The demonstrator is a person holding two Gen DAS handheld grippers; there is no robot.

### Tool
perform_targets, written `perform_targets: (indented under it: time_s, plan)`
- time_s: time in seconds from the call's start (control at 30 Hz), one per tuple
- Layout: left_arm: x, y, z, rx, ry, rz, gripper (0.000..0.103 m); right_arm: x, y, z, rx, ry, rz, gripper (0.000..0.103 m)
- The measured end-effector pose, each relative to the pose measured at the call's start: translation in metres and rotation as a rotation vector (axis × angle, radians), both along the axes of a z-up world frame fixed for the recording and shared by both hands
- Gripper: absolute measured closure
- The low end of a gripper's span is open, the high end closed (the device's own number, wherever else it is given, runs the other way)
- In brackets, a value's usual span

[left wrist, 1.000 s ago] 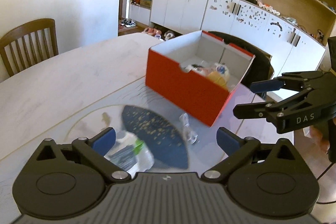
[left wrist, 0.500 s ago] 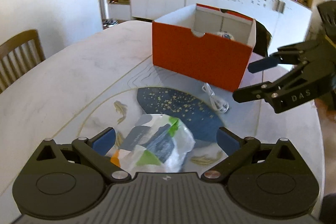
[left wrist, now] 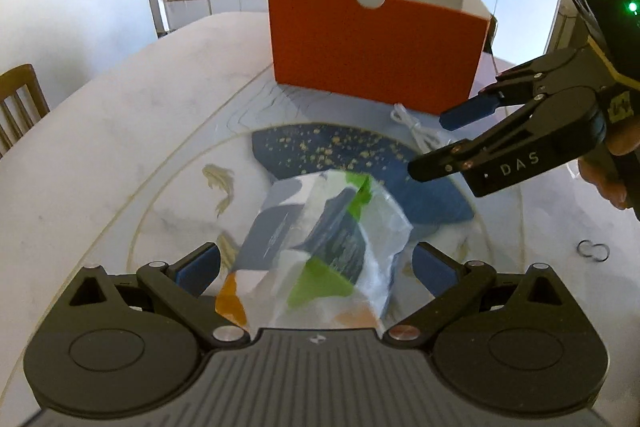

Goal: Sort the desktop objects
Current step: 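Withdraw both grippers toward the large white-green bag and USB cable, then grasp the white-green bag with the left gripper while the right grasps the white USB cable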

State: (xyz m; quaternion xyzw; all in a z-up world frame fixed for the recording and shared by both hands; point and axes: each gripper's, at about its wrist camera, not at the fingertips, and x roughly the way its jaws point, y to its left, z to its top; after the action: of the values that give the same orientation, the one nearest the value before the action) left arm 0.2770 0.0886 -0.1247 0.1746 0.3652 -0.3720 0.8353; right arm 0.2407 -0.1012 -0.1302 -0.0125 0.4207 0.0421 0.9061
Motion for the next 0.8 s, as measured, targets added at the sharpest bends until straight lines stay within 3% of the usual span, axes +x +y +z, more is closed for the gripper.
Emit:
perform_targets:
  time_s: [0.4,0.5,0.63,0.8]
  plan:
    - [0.003,0.006,-0.014,-0.002,0.012,0.04,0.0,0.003,0.002,-0.01,0.009,-0.024,-0.058,0.038]
    - [0.001,0.006,-0.014,-0.002,0.01,0.051,0.0,0.001,0.003,-0.009,0.01,-0.029,-0.065,0.045]
    - [-0.001,0.004,-0.013,0.002,0.009,0.057,0.003,-0.002,0.002,-0.008,0.012,-0.032,-0.063,0.061]
    - [-0.005,0.001,-0.009,0.005,0.011,0.07,0.022,-0.002,-0.002,-0.006,0.011,-0.03,-0.066,0.079]
